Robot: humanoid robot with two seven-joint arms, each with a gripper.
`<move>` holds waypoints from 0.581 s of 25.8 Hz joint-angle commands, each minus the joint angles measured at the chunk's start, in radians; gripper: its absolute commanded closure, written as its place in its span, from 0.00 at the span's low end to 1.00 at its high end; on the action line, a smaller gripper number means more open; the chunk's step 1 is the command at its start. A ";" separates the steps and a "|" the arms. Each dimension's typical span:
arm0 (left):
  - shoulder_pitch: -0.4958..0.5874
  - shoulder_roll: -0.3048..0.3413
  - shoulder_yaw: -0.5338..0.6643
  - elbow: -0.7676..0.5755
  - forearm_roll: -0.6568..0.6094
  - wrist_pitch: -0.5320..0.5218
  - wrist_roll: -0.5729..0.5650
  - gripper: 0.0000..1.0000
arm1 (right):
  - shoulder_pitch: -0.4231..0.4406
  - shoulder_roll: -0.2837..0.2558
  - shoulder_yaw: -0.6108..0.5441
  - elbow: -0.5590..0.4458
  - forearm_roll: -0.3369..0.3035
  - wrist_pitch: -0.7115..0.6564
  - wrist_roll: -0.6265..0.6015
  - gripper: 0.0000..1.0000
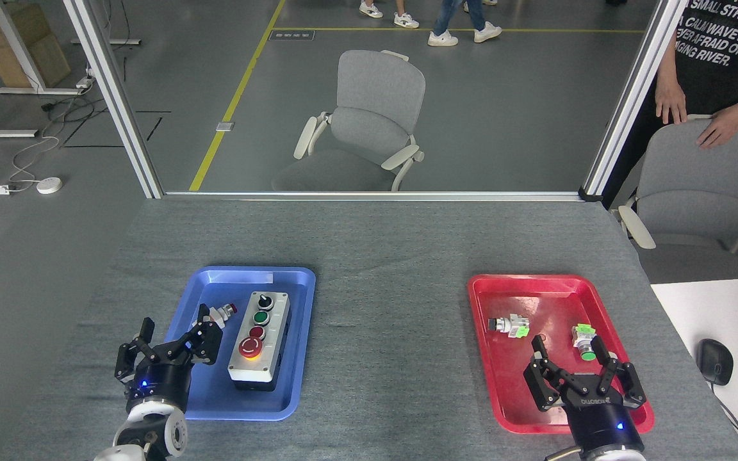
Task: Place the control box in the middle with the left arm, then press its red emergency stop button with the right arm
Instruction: 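Lower the left gripper toward the near end of the gray control box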
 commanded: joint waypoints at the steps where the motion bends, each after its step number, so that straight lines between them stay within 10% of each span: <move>1: 0.000 0.000 0.000 0.000 -0.001 -0.001 0.001 0.01 | -0.001 0.000 0.000 0.000 0.000 0.000 0.000 0.01; 15: 0.146 0.002 0.036 -0.158 0.009 -0.056 0.021 0.01 | -0.001 0.000 0.001 0.000 0.000 -0.002 0.000 0.01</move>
